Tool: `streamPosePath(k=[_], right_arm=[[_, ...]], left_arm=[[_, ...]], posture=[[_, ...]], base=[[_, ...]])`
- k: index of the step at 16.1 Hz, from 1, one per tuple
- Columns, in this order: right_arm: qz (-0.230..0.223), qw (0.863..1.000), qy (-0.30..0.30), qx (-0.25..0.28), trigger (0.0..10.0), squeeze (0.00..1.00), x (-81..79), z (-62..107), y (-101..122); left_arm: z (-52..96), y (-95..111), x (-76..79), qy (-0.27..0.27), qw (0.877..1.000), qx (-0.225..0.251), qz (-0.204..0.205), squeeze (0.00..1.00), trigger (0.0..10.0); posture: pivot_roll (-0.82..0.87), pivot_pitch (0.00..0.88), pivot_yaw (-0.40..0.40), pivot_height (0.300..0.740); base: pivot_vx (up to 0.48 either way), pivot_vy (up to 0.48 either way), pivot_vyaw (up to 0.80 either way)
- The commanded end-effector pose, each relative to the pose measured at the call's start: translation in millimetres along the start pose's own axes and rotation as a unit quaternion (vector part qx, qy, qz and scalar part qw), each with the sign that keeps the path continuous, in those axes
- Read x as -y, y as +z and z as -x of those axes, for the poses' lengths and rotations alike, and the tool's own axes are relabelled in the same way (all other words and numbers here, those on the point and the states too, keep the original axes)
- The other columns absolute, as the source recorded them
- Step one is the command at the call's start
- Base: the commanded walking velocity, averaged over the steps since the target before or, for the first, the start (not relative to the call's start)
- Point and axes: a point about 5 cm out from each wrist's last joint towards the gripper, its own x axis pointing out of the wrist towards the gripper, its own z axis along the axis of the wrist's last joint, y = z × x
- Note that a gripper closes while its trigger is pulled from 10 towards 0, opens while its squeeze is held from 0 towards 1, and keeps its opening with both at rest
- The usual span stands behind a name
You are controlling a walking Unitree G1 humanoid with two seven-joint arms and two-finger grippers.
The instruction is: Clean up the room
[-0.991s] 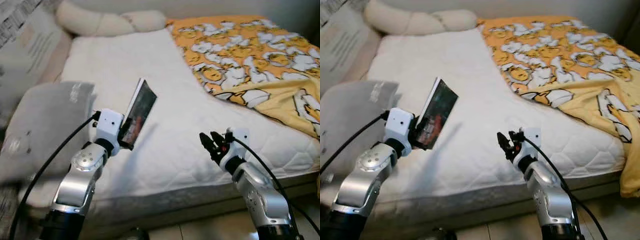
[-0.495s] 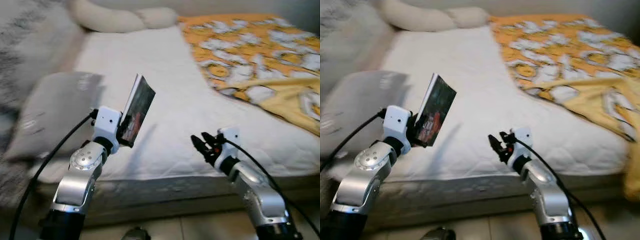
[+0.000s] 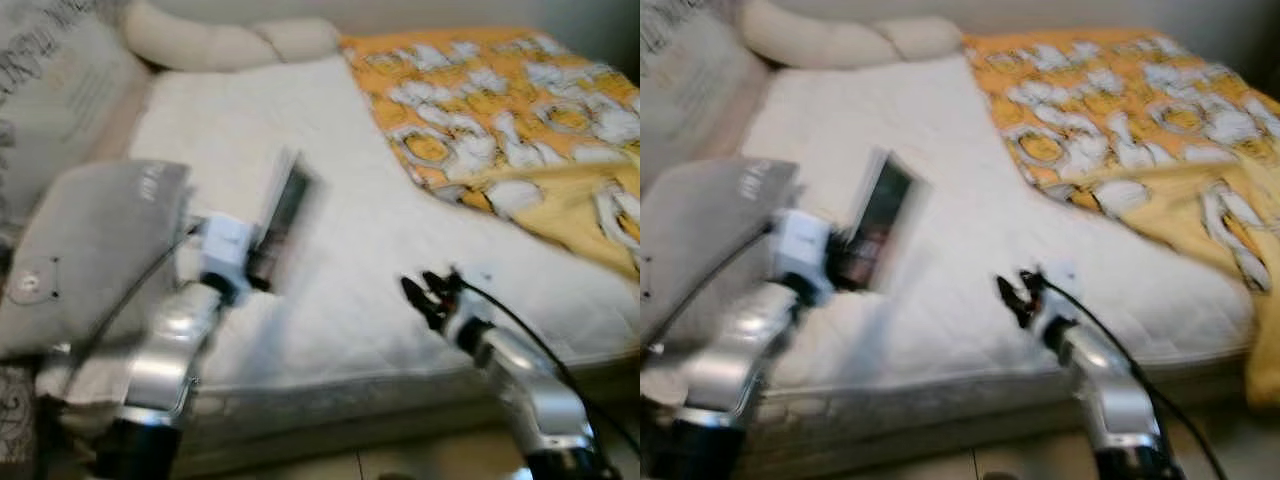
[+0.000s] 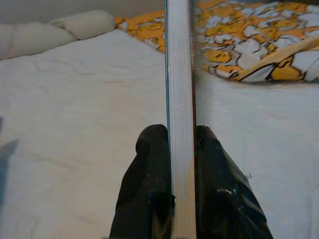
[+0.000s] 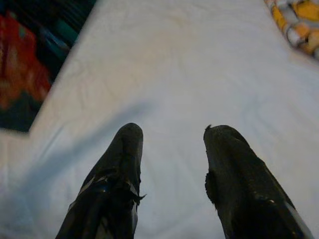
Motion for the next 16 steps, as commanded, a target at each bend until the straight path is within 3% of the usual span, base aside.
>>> streamPosePath(k=[1,3,5,11,13,16], right_arm=[[0.017,0.999,0.038,0.018,10.0,0.00,-14.6,-7.3,9.9],[0.025,0.999,0.046,0.014,10.0,0.00,-16.9,-8.2,9.7],[0.004,0.999,0.040,0.013,10.0,0.00,-14.6,-7.2,8.5],[0.002,0.999,0.039,0.012,10.0,0.00,-8.3,0.7,8.8],[0.006,0.999,0.041,0.008,10.0,0.00,-5.4,2.0,9.4],[0.011,0.997,0.071,-0.004,10.0,0.00,-4.8,3.4,11.9]], left_arm=[[5.1,8.7,-16.0,0.029,0.999,0.017,-0.013,0.00,10.0],[5.6,8.4,-17.2,0.032,0.999,0.016,-0.012,0.00,10.0],[6.4,7.3,-18.3,0.037,0.999,0.013,-0.011,0.00,10.0],[6.7,2.6,-16.7,0.024,1.000,-0.001,-0.006,0.00,10.0],[5.3,-0.2,-15.0,0.014,1.000,-0.016,0.002,0.00,10.0],[-3.4,-2.6,-10.4,-0.016,0.998,-0.042,0.045,0.00,10.0]], posture=[[0.04,0.000,0.024,0.740],[0.04,0.000,0.022,0.740],[0.04,0.000,0.022,0.740],[0.03,0.000,0.033,0.740],[0.02,0.000,0.035,0.740],[0.03,0.000,0.027,0.740]], base=[[0.364,0.000,0.00],[0.358,0.000,0.80],[0.343,0.000,0.00],[0.000,0.000,0.00],[0.000,0.000,0.00],[0.000,0.000,0.00]])
